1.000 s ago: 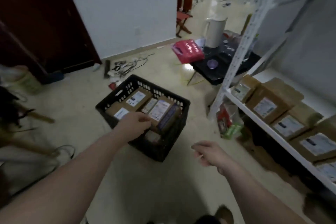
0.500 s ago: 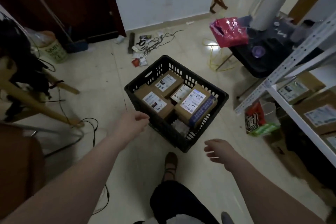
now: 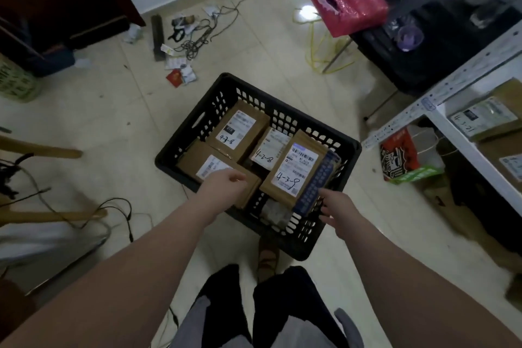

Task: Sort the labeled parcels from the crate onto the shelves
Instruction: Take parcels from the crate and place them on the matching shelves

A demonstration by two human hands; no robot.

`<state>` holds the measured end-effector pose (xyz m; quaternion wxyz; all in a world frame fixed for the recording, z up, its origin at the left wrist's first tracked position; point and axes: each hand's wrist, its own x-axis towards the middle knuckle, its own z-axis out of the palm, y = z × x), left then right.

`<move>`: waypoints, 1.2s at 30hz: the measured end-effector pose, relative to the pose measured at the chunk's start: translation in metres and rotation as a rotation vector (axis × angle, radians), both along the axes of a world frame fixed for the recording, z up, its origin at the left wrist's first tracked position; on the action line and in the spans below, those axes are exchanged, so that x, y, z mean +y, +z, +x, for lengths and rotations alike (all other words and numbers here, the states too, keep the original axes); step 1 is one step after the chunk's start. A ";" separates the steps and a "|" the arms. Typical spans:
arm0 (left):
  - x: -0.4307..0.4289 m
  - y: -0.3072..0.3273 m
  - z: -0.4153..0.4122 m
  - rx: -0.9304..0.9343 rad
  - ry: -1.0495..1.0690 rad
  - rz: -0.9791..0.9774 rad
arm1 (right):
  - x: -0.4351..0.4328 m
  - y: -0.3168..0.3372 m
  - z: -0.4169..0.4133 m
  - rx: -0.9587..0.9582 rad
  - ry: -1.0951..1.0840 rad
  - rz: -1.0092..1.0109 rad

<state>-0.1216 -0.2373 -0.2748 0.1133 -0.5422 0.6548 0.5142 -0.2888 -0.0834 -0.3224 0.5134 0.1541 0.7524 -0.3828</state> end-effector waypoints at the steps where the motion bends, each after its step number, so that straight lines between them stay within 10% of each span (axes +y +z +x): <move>1: -0.002 -0.010 -0.009 -0.015 -0.019 0.027 | -0.003 -0.005 -0.003 -0.010 -0.017 0.003; 14: -0.008 -0.097 -0.082 -0.168 -0.179 0.298 | -0.006 -0.071 -0.003 -0.182 -0.390 -0.129; 25: -0.003 -0.011 -0.082 0.226 0.164 0.297 | 0.011 -0.028 0.009 -0.311 -0.513 -0.394; 36: -0.037 0.100 -0.095 0.665 -0.036 0.310 | 0.014 0.090 0.015 -0.073 -0.518 -0.902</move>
